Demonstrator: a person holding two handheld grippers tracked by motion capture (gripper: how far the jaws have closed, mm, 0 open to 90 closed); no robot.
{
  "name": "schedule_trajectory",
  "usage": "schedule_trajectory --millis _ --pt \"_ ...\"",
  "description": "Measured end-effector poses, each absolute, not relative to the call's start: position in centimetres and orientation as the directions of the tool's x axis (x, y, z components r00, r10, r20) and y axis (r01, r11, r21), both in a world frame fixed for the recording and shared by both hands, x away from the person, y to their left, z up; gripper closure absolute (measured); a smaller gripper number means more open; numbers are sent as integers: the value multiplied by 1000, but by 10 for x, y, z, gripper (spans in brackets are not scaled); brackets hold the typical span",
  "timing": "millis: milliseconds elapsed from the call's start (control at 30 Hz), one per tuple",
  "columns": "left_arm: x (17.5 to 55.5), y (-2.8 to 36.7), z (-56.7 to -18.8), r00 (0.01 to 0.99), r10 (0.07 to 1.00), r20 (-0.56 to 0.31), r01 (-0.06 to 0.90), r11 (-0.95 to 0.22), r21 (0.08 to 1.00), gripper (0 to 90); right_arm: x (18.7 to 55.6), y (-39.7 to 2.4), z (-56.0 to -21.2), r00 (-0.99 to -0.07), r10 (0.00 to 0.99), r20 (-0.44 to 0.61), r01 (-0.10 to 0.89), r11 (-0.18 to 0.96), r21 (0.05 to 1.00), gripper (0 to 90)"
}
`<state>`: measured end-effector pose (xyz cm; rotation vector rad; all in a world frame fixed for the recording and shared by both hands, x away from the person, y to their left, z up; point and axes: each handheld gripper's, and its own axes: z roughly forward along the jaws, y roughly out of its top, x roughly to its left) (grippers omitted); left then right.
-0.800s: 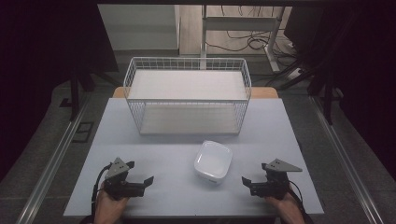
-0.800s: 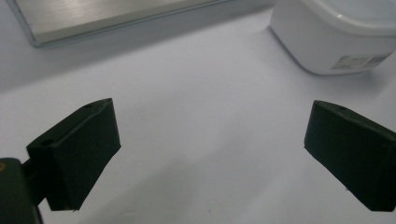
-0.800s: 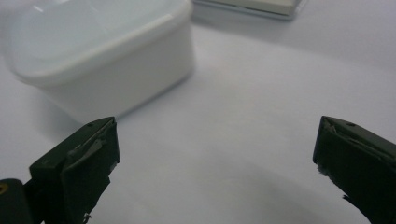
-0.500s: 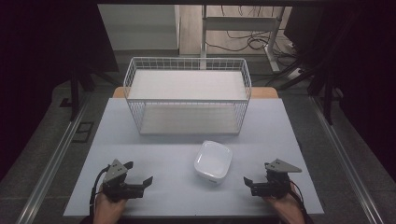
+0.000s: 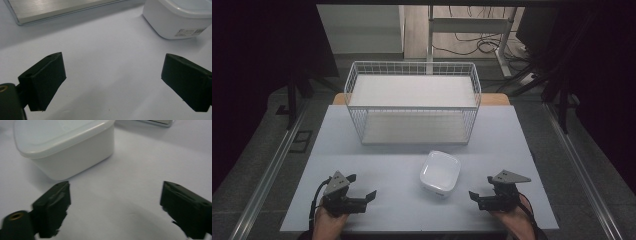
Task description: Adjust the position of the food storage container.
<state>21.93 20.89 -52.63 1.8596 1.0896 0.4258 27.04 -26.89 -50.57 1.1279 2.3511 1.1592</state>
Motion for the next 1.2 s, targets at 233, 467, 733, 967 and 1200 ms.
schedule_trajectory --millis 233,467,733,967,1200 --pt "220 205 -528 547 829 -112 516 -229 825 55 275 -254 -502 -724 680 119 513 414 752 562" --pt "221 207 -529 537 834 -125 520 -211 828 61 286 -235 -503 -791 601 113 481 497 722 891" --pt "223 206 -530 542 831 -128 526 -217 822 69 286 -211 -511 -817 567 103 472 555 685 894" --pt "223 208 -530 535 832 -145 533 -199 822 76 279 -179 -512 -854 511 102 431 582 689 893" --pt "224 203 -529 540 827 -159 556 -208 805 72 280 -158 -510 -881 470 49 374 629 681 893"
